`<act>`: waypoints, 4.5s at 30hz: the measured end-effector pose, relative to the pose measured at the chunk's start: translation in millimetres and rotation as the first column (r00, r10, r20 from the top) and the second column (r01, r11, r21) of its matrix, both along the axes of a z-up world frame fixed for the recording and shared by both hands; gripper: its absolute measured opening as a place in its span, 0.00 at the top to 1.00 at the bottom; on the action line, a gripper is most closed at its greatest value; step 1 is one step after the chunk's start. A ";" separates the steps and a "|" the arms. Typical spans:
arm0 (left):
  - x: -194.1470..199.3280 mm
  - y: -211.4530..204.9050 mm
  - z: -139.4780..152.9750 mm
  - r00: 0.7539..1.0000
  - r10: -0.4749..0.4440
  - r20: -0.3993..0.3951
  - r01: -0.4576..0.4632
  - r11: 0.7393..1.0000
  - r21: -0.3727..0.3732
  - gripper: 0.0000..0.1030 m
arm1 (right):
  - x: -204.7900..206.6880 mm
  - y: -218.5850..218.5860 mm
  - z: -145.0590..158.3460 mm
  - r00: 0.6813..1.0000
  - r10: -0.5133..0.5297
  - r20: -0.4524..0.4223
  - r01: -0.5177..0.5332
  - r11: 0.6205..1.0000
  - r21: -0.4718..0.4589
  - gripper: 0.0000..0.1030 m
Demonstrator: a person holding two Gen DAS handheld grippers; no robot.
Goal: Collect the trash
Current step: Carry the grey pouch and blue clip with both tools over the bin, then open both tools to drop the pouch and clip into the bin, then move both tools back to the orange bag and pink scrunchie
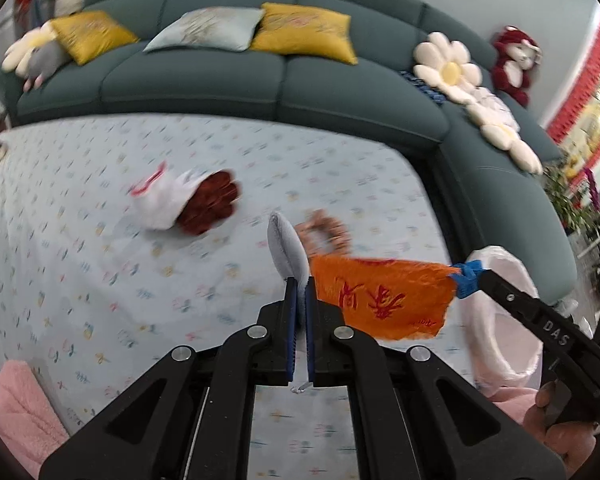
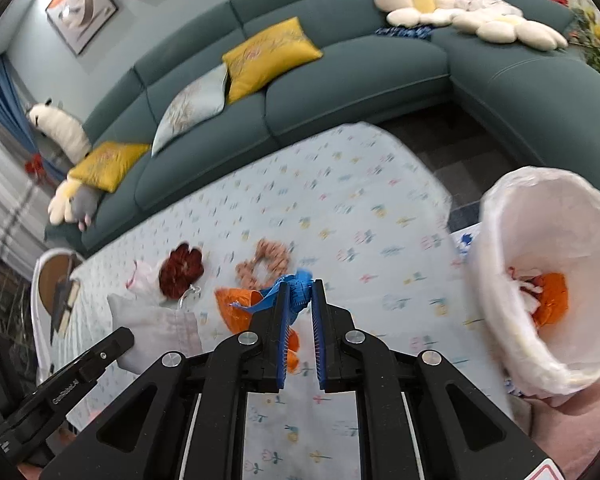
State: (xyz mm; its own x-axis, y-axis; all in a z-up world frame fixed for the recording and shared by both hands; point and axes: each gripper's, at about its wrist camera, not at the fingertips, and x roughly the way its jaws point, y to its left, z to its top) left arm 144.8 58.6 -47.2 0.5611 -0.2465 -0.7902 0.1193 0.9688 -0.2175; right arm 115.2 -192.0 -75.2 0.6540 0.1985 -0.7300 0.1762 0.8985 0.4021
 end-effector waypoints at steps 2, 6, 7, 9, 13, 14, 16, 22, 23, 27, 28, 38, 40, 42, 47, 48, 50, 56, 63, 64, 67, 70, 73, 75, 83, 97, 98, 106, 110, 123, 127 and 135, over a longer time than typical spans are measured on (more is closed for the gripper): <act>-2.5 -15.3 9.6 0.999 -0.029 0.018 0.029 1.000 -0.002 0.97 | -7.3 -12.2 6.2 1.000 -0.020 0.016 0.020 1.000 0.004 0.90; -6.4 -41.9 23.3 0.996 -0.080 0.039 0.080 0.997 -0.008 0.97 | -20.0 -31.0 15.3 0.998 -0.052 0.042 0.052 0.999 0.013 0.90; -7.8 -50.3 26.6 0.994 -0.096 0.044 0.096 0.995 -0.010 0.97 | -22.5 -35.6 16.9 0.997 -0.060 0.047 0.060 0.998 0.016 0.90; -10.4 -62.8 31.2 0.991 -0.120 0.053 0.121 0.993 -0.010 0.97 | -27.4 -46.4 21.0 0.995 -0.077 0.059 0.075 0.997 0.022 0.90; -16.7 -90.1 38.6 0.982 -0.175 0.069 0.175 0.985 -0.002 0.97 | -36.8 -62.1 29.3 0.992 -0.099 0.081 0.096 0.995 0.037 0.90; -17.7 -96.1 39.5 0.980 -0.186 0.070 0.186 0.983 0.000 0.97 | -38.0 -65.0 31.1 0.991 -0.104 0.087 0.101 0.994 0.039 0.90; -19.8 -108.0 40.5 0.975 -0.208 0.072 0.208 0.978 0.004 0.97 | -41.6 -72.5 35.7 0.988 -0.116 0.101 0.112 0.993 0.045 0.90; -25.5 -136.7 45.8 0.963 -0.255 0.083 0.255 0.967 0.012 0.97 | -47.7 -87.9 44.4 0.983 -0.132 0.124 0.128 0.991 0.040 0.91; -26.0 -140.5 46.6 0.962 -0.260 0.086 0.260 0.966 0.014 0.97 | -48.2 -89.6 44.7 0.984 -0.132 0.123 0.129 0.991 0.037 0.91; -26.6 -145.2 44.8 0.962 -0.261 0.082 0.261 0.965 0.014 0.97 | -42.0 -82.8 38.7 0.992 -0.085 0.091 0.086 0.996 -0.012 0.91; -26.9 -142.8 42.1 0.964 -0.256 0.078 0.255 0.967 0.018 0.97 | -42.8 -82.4 38.3 0.993 -0.076 0.095 0.075 0.997 0.016 0.91; -14.8 -86.7 8.7 0.991 -0.129 -0.020 0.130 0.991 0.032 0.96 | -38.0 -62.5 34.7 0.994 -0.042 0.099 0.036 0.997 0.063 0.91; -14.5 -79.6 7.3 0.993 -0.115 -0.019 0.115 0.993 0.031 0.96 | -37.3 -61.4 34.4 0.994 -0.041 0.101 0.030 0.994 0.107 0.91; -14.1 -75.0 7.2 0.994 -0.109 -0.017 0.109 0.994 0.026 0.96 | -36.0 -60.9 34.7 0.994 -0.040 0.104 0.026 0.990 0.139 0.91; -13.2 -73.8 9.2 0.994 -0.110 -0.013 0.110 0.994 0.021 0.96 | -34.5 -57.9 40.5 0.993 -0.039 0.110 0.025 0.992 0.123 0.91; -12.4 -74.3 9.5 0.994 -0.110 -0.014 0.110 0.994 0.019 0.96 | -34.7 -58.1 42.4 0.993 -0.041 0.114 0.027 0.993 0.118 0.91; -12.0 -76.2 10.5 0.993 -0.114 -0.013 0.114 0.993 0.016 0.96 | -35.3 -58.8 45.2 0.992 -0.042 0.118 0.029 0.993 0.112 0.91; -12.7 -89.3 19.5 0.989 -0.145 0.006 0.145 0.989 0.016 0.96 | -36.3 -69.1 51.0 0.990 -0.061 0.131 0.049 0.995 0.090 0.91; -11.2 -125.3 34.1 0.976 -0.216 0.036 0.216 0.976 0.018 0.96 | -45.6 -93.9 50.8 0.986 -0.110 0.126 0.104 0.993 0.053 0.91; -11.2 -134.9 36.2 0.971 -0.235 0.039 0.235 0.972 0.017 0.96 | -47.9 -98.5 50.2 0.985 -0.117 0.125 0.112 0.993 0.043 0.91; -12.1 -159.0 39.2 0.959 -0.279 0.042 0.279 0.960 0.014 0.96 | -53.3 -111.6 48.3 0.984 -0.132 0.117 0.132 0.991 0.009 0.91; -13.6 -185.5 40.6 0.944 -0.326 0.044 0.326 0.945 0.012 0.96 | -61.1 -128.9 44.3 0.982 -0.157 0.106 0.160 0.987 -0.025 0.91; -14.2 -210.3 39.7 0.930 -0.366 0.036 0.367 0.930 -0.002 0.96 | -70.4 -149.4 38.8 0.976 -0.195 0.096 0.199 0.980 -0.030 0.91; -15.8 -226.0 38.4 0.920 -0.392 0.031 0.392 0.920 -0.018 0.96 | -76.1 -162.5 35.0 0.971 -0.222 0.089 0.225 0.974 -0.027 0.91; -20.7 -286.0 29.5 0.874 -0.487 0.011 0.486 0.871 -0.069 0.93 | -95.9 -213.0 15.4 0.944 -0.326 0.051 0.326 0.945 -0.003 0.91; -15.4 -274.4 15.1 0.913 -0.408 -0.021 0.407 0.913 -0.028 0.56 | -99.5 -221.0 6.8 0.932 -0.359 0.040 0.359 0.933 0.004 0.65; -14.3 -269.6 14.0 0.917 -0.399 -0.022 0.398 0.917 -0.029 0.56 | -98.3 -218.6 7.8 0.934 -0.354 0.040 0.354 0.935 0.003 0.64; -5.4 -226.6 10.2 0.948 -0.316 -0.022 0.316 0.948 -0.025 0.49 | -86.1 -189.4 16.3 0.950 -0.309 0.049 0.311 0.950 -0.018 0.55; -1.7 -208.6 9.0 0.957 -0.288 -0.024 0.288 0.958 -0.018 0.49 | -76.0 -167.3 16.9 0.963 -0.267 0.046 0.268 0.963 -0.025 0.54; 16.2 -125.4 -14.7 0.988 -0.148 -0.052 0.149 0.989 0.022 0.49 | -39.0 -77.9 -1.2 0.996 -0.088 -0.012 0.087 0.995 -0.052 0.48; 24.6 -95.2 -27.7 0.993 -0.093 -0.071 0.096 0.995 0.032 0.47 | -28.0 -56.1 -16.7 0.998 -0.046 -0.052 0.043 0.998 -0.055 0.48; 53.0 -50.7 -57.3 0.994 -0.021 -0.109 0.028 0.997 0.069 0.40 | 1.3 -23.2 -56.4 0.990 0.005 -0.142 -0.013 0.998 -0.054 0.48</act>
State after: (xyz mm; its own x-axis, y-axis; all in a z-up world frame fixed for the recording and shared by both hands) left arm 197.8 8.0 -104.5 0.4658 -0.2006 -0.8618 0.1228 0.9792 -0.1615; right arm 116.5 -215.2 -131.6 0.5415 0.1613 -0.8251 0.2200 0.9201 0.3242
